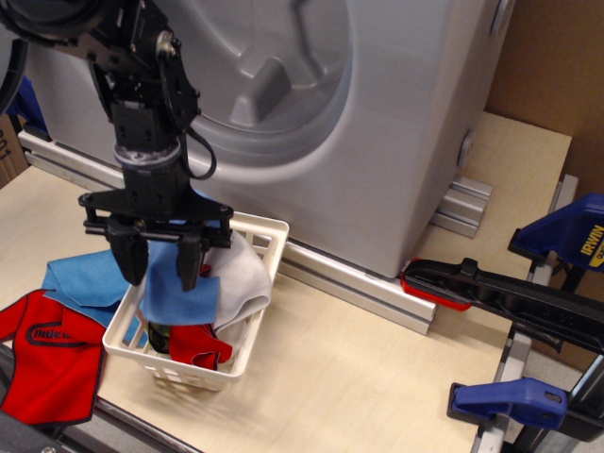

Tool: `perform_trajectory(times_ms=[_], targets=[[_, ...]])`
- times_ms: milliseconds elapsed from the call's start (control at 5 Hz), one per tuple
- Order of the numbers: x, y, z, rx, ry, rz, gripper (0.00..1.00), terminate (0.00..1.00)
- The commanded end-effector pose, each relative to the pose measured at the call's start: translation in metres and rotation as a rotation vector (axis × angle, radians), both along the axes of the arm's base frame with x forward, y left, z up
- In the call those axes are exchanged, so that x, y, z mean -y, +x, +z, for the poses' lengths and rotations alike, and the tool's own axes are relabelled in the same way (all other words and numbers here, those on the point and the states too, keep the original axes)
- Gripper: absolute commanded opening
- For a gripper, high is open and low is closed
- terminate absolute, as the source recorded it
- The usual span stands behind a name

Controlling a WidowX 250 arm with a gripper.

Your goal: Take clothes out of laundry machine

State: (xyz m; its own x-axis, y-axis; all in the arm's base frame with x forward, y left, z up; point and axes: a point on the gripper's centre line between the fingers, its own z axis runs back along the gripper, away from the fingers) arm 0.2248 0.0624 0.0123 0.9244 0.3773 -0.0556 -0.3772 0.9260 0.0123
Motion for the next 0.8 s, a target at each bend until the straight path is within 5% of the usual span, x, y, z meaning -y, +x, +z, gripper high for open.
perform_trajectory(times_ms=[0, 400, 600], targets=[[-0.006, 0.025, 0.049, 0.149, -0.009, -0.034, 1.00, 0.00], [-0.009, 0.033, 0.063, 0.182, -0.016, -0.050, 1.00, 0.00], [-0.009, 0.033, 0.063, 0.182, -0.016, -0.050, 1.00, 1.00]])
